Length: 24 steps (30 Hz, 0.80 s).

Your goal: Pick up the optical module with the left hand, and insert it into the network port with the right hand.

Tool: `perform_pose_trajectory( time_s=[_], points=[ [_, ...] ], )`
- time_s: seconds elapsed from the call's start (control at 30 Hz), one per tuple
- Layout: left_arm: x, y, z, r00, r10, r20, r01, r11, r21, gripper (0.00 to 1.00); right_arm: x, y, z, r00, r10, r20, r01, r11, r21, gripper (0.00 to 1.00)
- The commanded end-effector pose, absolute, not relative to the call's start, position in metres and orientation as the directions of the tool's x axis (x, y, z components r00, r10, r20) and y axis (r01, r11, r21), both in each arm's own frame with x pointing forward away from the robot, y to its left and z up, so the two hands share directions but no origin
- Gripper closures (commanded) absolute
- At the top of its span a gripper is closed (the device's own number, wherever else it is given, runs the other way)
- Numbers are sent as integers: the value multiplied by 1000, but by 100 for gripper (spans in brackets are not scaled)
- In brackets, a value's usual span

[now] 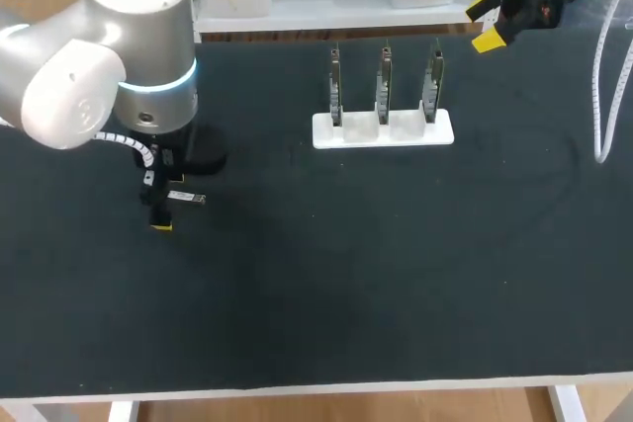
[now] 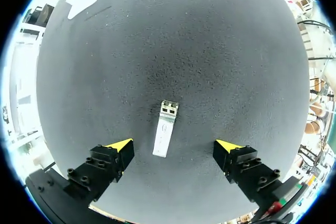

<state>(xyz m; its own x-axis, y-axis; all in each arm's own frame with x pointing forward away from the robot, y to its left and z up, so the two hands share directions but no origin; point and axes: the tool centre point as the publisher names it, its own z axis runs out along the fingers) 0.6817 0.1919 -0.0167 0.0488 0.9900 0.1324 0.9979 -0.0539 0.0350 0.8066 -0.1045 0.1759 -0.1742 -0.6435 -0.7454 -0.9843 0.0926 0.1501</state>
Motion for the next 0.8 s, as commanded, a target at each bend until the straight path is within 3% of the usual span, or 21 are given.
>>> perform_pose_trajectory(
  time_s=[0.03,0.8],
  points=[
    [685,192,-19,55,991,120,998,-60,32,0,804,-104,176,-175,-644,-745,-984,99,146,0],
    [694,191,-24,36,996,87,999,-37,4,0,804,-104,176,-175,-644,-745,-984,99,146,0]
  ],
)
